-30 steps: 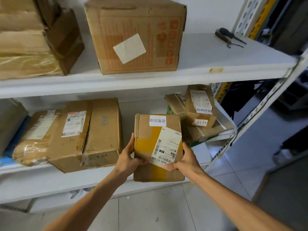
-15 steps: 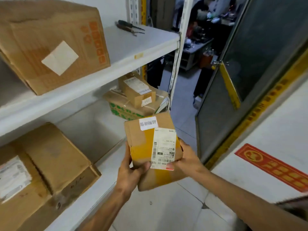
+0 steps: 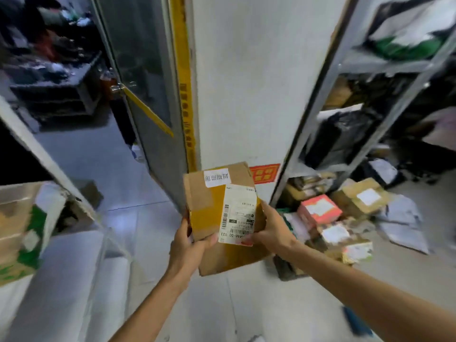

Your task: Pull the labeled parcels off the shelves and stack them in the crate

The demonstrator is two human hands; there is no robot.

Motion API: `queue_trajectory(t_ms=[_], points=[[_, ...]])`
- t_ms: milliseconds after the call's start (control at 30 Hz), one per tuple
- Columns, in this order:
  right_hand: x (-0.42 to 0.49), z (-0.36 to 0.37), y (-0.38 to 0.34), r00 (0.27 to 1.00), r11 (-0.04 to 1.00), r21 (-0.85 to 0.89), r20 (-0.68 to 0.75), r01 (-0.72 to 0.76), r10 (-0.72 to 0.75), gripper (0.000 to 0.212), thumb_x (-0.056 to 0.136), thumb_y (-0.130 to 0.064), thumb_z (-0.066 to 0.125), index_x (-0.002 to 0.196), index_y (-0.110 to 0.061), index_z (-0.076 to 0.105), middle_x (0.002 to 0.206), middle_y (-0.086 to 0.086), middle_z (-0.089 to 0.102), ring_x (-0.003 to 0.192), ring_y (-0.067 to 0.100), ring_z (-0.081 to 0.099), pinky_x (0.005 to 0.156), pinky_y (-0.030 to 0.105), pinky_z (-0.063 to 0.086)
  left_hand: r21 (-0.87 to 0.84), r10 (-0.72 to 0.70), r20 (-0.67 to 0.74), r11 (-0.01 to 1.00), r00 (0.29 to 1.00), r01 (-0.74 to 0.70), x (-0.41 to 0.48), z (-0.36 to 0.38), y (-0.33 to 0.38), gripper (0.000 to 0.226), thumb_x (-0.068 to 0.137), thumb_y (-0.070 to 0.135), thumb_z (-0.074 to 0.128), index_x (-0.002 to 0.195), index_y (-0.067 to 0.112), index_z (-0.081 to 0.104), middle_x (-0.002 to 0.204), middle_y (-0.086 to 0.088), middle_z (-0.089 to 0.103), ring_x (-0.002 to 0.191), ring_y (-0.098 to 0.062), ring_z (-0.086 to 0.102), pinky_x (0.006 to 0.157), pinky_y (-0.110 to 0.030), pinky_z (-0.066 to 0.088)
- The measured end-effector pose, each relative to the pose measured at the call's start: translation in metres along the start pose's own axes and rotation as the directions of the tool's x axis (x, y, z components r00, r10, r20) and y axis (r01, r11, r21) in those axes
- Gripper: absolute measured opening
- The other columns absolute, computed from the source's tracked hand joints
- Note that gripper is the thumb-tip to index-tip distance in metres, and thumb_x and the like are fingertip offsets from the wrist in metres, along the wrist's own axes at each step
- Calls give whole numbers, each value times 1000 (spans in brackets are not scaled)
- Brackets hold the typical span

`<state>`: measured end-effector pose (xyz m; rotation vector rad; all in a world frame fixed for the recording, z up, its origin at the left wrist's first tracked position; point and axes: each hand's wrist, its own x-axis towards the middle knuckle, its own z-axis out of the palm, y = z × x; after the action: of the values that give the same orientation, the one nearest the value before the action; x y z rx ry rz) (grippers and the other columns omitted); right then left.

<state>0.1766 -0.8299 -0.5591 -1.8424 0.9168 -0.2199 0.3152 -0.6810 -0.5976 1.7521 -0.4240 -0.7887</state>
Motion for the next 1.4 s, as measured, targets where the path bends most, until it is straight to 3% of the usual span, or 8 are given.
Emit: queue_trajectory(t_ms=[233,400,467,567,700,1100,1267,1400], points=[[-14,-123,70,934,972,153,-286,-178,216,93,70,-3,83,144,-22,29,124,-8,50,123,13,45,100,29,37,102,5,377,994,926,-46,54,150,48,76,77,24,81,137,46,41,104,24,65,107,-14,62,95,-48,53],[-15,-198,121,845,937,254,-419,-242,332,99,60,-8,88,141,-23,33,123,-10,52,123,14,47,108,40,40,156,-24,566,985,824,-79,79,255,82,56,79,20,79,112,50,46,104,16,65,104,-17,62,92,-46,54],[-13,-222,139,819,921,313,-449,-230,357,98,57,-13,89,139,-24,37,120,-7,61,117,15,56,102,46,47,168,-38,625,982,780,-86,90,290,92,57,78,21,80,121,42,48,110,10,66,104,-17,63,91,-45,54],[-7,-252,162,769,882,432,-494,-187,405,80,67,-18,87,133,-25,43,110,-9,68,99,8,66,85,32,57,190,-48,703,974,710,-122,108,338,104,59,79,17,78,125,36,47,105,13,65,98,-8,61,86,-36,54],[20,-287,190,716,838,518,-518,-173,468,65,76,-10,80,130,-22,45,107,-7,69,90,6,69,65,19,56,262,-107,750,954,652,-144,150,395,113,47,75,14,82,104,39,54,104,12,68,97,-11,63,89,-35,53],[172,-345,294,563,641,744,-453,-187,691,65,77,-1,77,130,-23,46,111,-1,71,98,16,70,85,40,58,432,-320,817,891,479,-143,335,558,98,59,75,4,80,121,30,55,97,15,70,93,-5,63,77,-26,51],[228,-346,351,536,568,796,-392,-211,748,70,76,-2,79,132,-26,44,109,-13,65,98,6,63,87,31,56,531,-426,795,833,432,-154,401,617,68,53,75,4,79,105,41,57,102,14,69,94,-6,62,72,-24,49],[263,-330,406,490,501,838,-350,-216,798,84,66,-3,86,132,-32,43,117,-7,63,112,17,60,94,44,54,552,-431,803,798,413,-241,433,653,35,55,73,14,83,103,46,50,96,21,63,93,-3,58,77,-23,45]])
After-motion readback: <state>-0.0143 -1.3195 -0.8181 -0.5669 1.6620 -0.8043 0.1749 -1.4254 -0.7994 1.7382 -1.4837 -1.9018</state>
